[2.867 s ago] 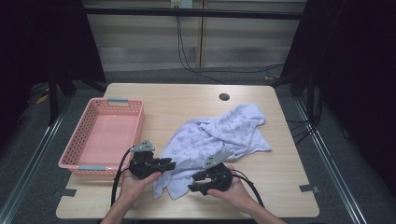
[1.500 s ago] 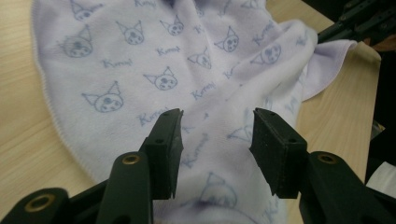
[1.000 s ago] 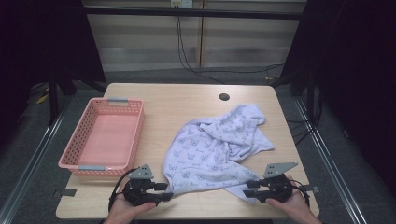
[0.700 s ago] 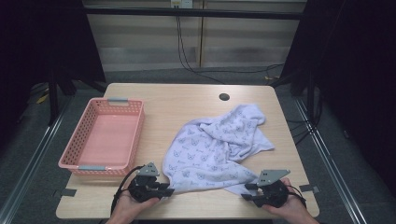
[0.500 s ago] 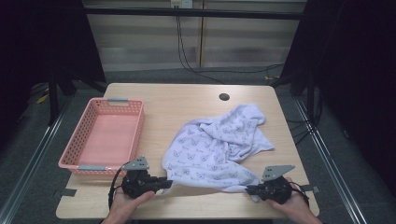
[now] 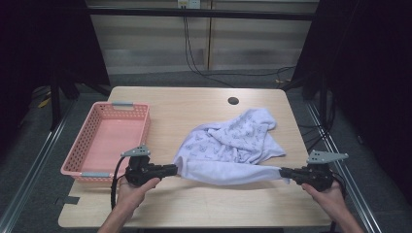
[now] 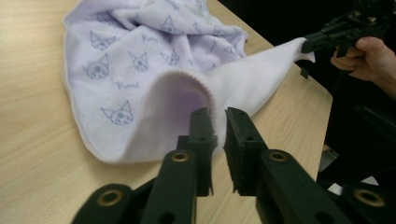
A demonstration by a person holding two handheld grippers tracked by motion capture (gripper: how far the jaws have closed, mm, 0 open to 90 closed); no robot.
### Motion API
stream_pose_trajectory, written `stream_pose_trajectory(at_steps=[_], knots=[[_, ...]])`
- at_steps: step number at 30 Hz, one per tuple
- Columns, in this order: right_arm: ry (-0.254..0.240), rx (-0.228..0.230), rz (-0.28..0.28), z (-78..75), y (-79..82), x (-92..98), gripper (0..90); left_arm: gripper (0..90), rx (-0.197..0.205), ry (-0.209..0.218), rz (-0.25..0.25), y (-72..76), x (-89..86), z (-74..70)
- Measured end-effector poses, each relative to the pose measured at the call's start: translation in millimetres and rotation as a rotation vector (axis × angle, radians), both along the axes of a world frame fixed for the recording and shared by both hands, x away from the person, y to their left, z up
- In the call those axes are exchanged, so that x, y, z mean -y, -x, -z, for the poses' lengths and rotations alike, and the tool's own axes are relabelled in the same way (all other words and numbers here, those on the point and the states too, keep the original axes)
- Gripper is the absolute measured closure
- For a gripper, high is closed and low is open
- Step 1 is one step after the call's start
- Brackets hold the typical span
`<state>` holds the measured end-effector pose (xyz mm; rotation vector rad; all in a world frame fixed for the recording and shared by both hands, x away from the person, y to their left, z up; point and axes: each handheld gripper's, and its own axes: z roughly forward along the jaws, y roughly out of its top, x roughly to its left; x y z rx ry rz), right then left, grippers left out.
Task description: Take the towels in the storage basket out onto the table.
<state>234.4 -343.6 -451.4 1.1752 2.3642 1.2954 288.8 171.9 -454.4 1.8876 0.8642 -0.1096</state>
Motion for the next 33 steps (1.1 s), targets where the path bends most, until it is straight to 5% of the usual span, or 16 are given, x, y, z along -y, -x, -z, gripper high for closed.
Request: stream_pose_trajectory(at_steps=[5, 10, 13, 15, 19, 24, 26, 28, 33], knots=[[-0.015, -0.015, 0.016, 8.1, -11.7, 0.5, 88.9, 76.7, 0.04, -0.006, 0.067, 3.3, 7.7, -1.3], [-0.033, -0.026, 0.029, 15.5, -13.3, 0.8, 88.8, 71.3, 0.053, -0.084, 0.132, -6.1, 33.7, 4.0], [-0.022, -0.04, 0.022, 20.1, -14.0, -1.4, 88.8, 62.6, 0.007, -0.106, 0.105, -21.3, 39.4, 19.7], [-0.021, -0.038, 0.014, 21.7, -14.3, -2.9, 88.8, 59.2, 0.029, -0.14, 0.105, -23.1, 38.1, 26.3], [-0.027, -0.041, 0.015, 23.1, -15.5, -3.7, 88.6, 66.2, 0.056, -0.12, 0.128, -23.5, 34.8, 29.6], [-0.016, -0.045, -0.004, 24.6, -14.5, -7.8, 88.5, 59.6, 0.024, -0.194, 0.109, -25.9, 43.5, 43.0], [-0.014, -0.047, -0.003, 25.0, -14.2, -9.1, 88.5, 65.6, 0.024, -0.21, 0.11, -27.8, 43.9, 45.5], [-0.016, -0.051, -0.005, 25.6, -14.8, -9.6, 88.5, 80.6, 0.016, -0.183, 0.128, -28.2, 42.7, 44.3], [-0.03, -0.046, 0.006, 24.1, -17.2, -8.8, 88.6, 85.3, 0.006, -0.13, 0.134, -27.9, 37.9, 37.5]])
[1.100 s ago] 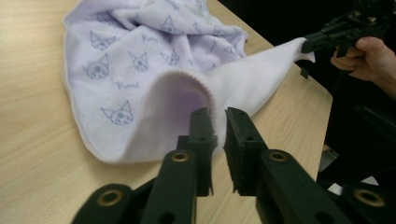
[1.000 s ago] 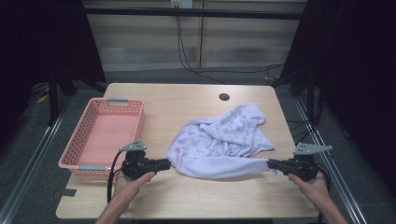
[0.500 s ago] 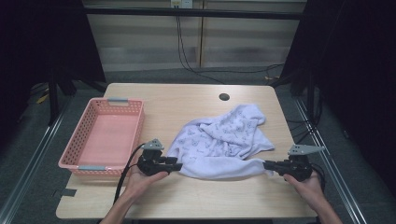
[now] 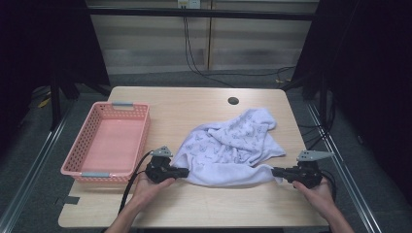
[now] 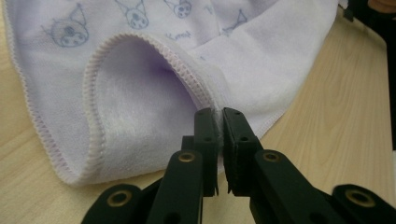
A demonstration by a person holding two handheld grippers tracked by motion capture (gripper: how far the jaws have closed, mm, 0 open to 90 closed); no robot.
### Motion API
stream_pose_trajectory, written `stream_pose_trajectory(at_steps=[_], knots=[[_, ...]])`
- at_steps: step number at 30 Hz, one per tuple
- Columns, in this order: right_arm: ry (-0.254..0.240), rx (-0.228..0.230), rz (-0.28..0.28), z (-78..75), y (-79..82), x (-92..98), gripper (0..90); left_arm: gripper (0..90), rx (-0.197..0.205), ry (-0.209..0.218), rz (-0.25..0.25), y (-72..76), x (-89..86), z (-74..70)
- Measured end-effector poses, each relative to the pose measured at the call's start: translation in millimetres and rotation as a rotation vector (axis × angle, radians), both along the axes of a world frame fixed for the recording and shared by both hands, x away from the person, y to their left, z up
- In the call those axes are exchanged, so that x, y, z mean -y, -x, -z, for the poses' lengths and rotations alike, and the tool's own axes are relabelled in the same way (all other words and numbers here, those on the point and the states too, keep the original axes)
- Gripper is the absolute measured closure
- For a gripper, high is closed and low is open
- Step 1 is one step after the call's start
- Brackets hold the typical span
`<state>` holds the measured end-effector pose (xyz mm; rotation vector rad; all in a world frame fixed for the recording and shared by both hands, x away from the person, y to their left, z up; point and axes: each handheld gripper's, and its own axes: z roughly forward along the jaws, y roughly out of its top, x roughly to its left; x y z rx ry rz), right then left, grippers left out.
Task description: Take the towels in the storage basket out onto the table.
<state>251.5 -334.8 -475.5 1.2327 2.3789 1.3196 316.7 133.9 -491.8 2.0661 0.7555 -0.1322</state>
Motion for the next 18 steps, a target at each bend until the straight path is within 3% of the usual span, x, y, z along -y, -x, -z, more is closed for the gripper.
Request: stream_pose_trajectory(at_steps=[3, 5, 7, 10, 18], knots=[[-0.013, 0.012, 0.008, -4.8, -0.7, 0.5, 88.6, 85.5, -0.001, 0.057, -0.009, -0.6, -5.4, -8.6], [-0.022, 0.029, 0.015, -9.8, -1.7, 2.1, 88.6, 85.6, 0.021, 0.08, -0.013, -1.5, -8.3, -20.0], [-0.041, 0.041, 0.026, -17.2, -2.9, 3.4, 88.6, 86.0, 0.016, 0.12, -0.024, -4.0, -10.9, -29.6], [-0.091, 0.082, 0.017, -33.5, -4.0, 2.5, 88.7, 86.1, 0.04, 0.153, -0.037, -9.2, -13.6, -46.1], [-0.13, 0.203, 0.05, -79.4, -22.1, 7.3, 88.7, 86.3, 0.133, 0.193, -0.088, -20.2, -24.3, -89.0]])
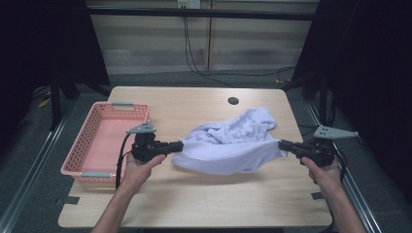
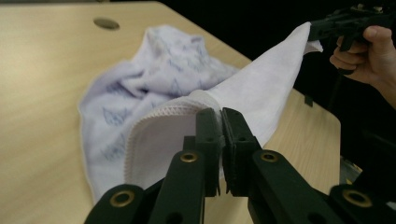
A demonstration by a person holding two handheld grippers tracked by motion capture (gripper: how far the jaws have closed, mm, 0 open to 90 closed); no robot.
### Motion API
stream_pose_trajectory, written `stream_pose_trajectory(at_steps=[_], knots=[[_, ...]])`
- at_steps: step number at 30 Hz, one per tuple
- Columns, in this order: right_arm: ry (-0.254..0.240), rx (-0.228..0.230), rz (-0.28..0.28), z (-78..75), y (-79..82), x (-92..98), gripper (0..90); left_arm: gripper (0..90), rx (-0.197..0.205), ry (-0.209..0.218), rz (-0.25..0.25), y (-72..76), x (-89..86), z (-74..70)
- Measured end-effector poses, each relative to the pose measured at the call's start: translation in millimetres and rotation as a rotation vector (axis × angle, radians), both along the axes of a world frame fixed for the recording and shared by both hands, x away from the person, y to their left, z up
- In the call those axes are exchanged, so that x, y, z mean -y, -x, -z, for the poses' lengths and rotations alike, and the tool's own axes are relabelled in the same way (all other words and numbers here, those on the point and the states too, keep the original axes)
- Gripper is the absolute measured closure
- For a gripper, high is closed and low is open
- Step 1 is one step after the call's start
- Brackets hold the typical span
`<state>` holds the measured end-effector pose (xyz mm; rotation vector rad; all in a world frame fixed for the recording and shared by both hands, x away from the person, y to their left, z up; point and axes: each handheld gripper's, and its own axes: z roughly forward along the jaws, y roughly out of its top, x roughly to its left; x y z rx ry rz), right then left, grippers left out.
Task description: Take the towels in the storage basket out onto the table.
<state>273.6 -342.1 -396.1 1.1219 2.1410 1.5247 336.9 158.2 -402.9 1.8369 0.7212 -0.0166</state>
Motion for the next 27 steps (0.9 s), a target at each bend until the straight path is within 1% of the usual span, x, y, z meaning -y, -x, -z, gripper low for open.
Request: stream_pose_trajectory(at_steps=[2, 3, 4, 6, 7, 9, 11, 12, 14, 15, 16, 17, 18, 20, 21, 22, 24, 25, 27], knots=[[-0.004, 0.035, 0.004, -15.4, -5.4, -0.3, 88.7, 86.4, 0.023, 0.024, -0.023, -3.3, -3.9, -14.8], [-0.007, 0.05, 0.009, -23.3, -8.5, -0.8, 88.8, 86.4, 0.045, 0.033, -0.037, -5.6, -5.9, -24.8], [-0.008, 0.068, 0.011, -33.2, -13.3, -1.5, 88.7, 86.6, 0.051, 0.035, -0.044, -7.0, -6.3, -30.9], [-0.007, 0.088, 0.018, -47.6, -20.3, -3.0, 88.8, 86.6, 0.086, 0.046, -0.054, -10.8, -6.8, -48.8], [-0.006, 0.103, 0.021, -58.1, -25.7, -4.0, 88.7, 86.6, 0.093, 0.05, -0.059, -12.1, -7.0, -54.6], [0.001, 0.125, 0.027, -72.9, -32.4, -5.5, 88.8, 86.6, 0.124, 0.076, -0.076, -15.0, -9.2, -71.4], [-0.006, 0.146, 0.038, -91.9, -40.3, -5.5, 88.8, 86.6, 0.141, 0.087, -0.094, -17.2, -12.0, -82.7], [-0.006, 0.155, 0.043, -98.0, -43.0, -5.0, 88.8, 86.6, 0.144, 0.095, -0.097, -18.4, -13.1, -88.0], [-0.012, 0.174, 0.054, -112.2, -48.2, -3.9, 88.8, 86.6, 0.162, 0.098, -0.106, -19.0, -14.1, -98.4], [-0.015, 0.187, 0.058, -122.2, -50.7, -4.0, 88.8, 86.6, 0.173, 0.107, -0.104, -18.4, -14.6, -105.5], [-0.029, 0.208, 0.061, -131.8, -52.0, -4.3, 88.8, 86.6, 0.187, 0.11, -0.11, -17.5, -15.5, -110.3], [-0.033, 0.22, 0.064, -137.8, -52.0, -4.5, 88.9, 86.6, 0.196, 0.131, -0.115, -15.9, -16.5, -116.8], [-0.046, 0.243, 0.063, -146.1, -51.2, -4.5, 88.8, 86.6, 0.208, 0.145, -0.113, -13.6, -17.4, -124.0], [-0.076, 0.29, 0.063, -163.9, -45.8, -3.3, 88.8, 86.6, 0.255, 0.15, -0.118, -4.1, -18.4, -139.6], [-0.079, 0.305, 0.062, -170.4, -42.1, -3.3, 88.9, 86.6, 0.275, 0.155, -0.113, 0.1, -19.0, -145.5], [-0.082, 0.32, 0.056, -175.0, -38.0, -3.3, 88.9, 86.7, 0.282, 0.16, -0.115, 3.2, -19.2, -148.6], [-0.077, 0.335, 0.049, -178.1, -31.2, -4.3, 88.9, 86.6, 0.3, 0.148, -0.11, 10.7, -20.3, -152.1], [-0.077, 0.334, 0.042, -176.0, -27.8, -4.7, 88.9, 86.6, 0.298, 0.144, -0.109, 14.2, -20.4, -148.9], [-0.059, 0.311, 0.033, -162.5, -19.8, -5.5, 88.9, 86.6, 0.283, 0.123, -0.095, 17.9, -20.8, -136.9]])
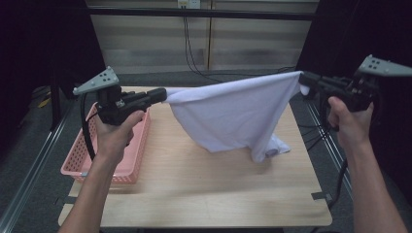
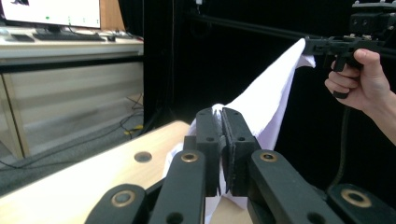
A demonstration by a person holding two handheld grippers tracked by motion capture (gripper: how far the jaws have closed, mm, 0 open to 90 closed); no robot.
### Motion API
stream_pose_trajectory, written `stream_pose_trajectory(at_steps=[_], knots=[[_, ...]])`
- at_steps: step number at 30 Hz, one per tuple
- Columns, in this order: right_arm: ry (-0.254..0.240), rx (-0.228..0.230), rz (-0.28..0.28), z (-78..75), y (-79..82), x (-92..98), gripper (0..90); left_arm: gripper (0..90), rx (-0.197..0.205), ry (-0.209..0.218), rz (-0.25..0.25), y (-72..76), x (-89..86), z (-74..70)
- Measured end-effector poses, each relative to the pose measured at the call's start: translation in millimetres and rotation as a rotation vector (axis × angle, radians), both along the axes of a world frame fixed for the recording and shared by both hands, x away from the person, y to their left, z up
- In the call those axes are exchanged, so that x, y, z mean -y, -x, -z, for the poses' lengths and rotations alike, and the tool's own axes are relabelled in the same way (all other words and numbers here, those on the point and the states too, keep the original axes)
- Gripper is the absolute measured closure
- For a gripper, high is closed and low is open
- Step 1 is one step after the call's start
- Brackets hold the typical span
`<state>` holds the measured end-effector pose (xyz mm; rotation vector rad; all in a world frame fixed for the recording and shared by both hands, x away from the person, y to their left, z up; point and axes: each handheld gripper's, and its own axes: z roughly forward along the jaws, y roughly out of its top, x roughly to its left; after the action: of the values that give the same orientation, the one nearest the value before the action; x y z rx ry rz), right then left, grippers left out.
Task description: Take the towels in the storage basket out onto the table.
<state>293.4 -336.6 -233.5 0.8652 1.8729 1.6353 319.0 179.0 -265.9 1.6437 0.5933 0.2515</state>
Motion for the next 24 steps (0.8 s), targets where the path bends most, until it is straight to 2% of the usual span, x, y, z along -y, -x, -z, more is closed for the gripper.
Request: stream_pose_trajectory(at_steps=[2, 4, 5, 9, 10, 11, 13, 15, 17, 19, 21, 22, 23, 24], knots=[[0.015, -0.027, -0.008, 17.8, 8.1, 0.9, 88.9, 86.6, -0.033, -0.008, 0.013, 2.2, -1.6, 14.1], [-0.005, -0.065, -0.03, 35.6, 16.1, 1.8, 88.9, 86.6, -0.072, -0.006, 0.017, 5.3, -4.0, 31.3], [0.009, -0.079, -0.038, 46.3, 21.3, 1.4, 88.9, 86.6, -0.09, -0.012, 0.022, 8.2, -5.0, 40.1], [0.031, -0.168, -0.075, 97.9, 47.4, -3.5, 88.9, 86.5, -0.155, -0.081, 0.058, 33.0, -6.2, 79.4], [0.022, -0.206, -0.096, 116.2, 55.4, -4.2, 88.9, 86.4, -0.172, -0.085, 0.067, 37.0, -7.1, 86.8], [0.027, -0.224, -0.102, 126.4, 60.6, -4.5, 88.9, 86.4, -0.194, -0.094, 0.07, 42.9, -8.4, 96.4], [0.008, -0.276, -0.123, 152.1, 74.2, -6.2, 88.8, 86.4, -0.24, -0.091, 0.088, 54.6, -11.6, 115.1], [0.019, -0.313, -0.137, 170.4, 89.2, -9.2, 88.9, 86.3, -0.256, -0.107, 0.093, 67.9, -16.9, 127.7], [0.022, -0.338, -0.161, 178.3, 105.7, -10.8, 88.8, 86.3, -0.263, -0.084, 0.103, 84.1, -24.2, 133.0], [0.031, -0.338, -0.195, 178.1, 126.1, -11.7, 88.6, 86.1, -0.266, -0.094, 0.117, 102.5, -31.1, 136.4], [0.016, -0.343, -0.234, 179.0, 140.6, -10.9, 87.3, 85.0, -0.29, -0.097, 0.139, 114.9, -33.6, 143.5], [0.026, -0.354, -0.246, 181.9, 147.3, -11.8, 85.8, 84.4, -0.302, -0.112, 0.138, 120.7, -33.5, 149.1], [0.059, -0.367, -0.244, 185.8, 153.2, -13.8, 82.4, 83.5, -0.318, -0.137, 0.149, 124.7, -33.4, 155.5], [0.087, -0.384, -0.255, 190.8, 157.9, -15.6, 77.2, 81.6, -0.329, -0.144, 0.153, 128.4, -33.5, 162.5]])
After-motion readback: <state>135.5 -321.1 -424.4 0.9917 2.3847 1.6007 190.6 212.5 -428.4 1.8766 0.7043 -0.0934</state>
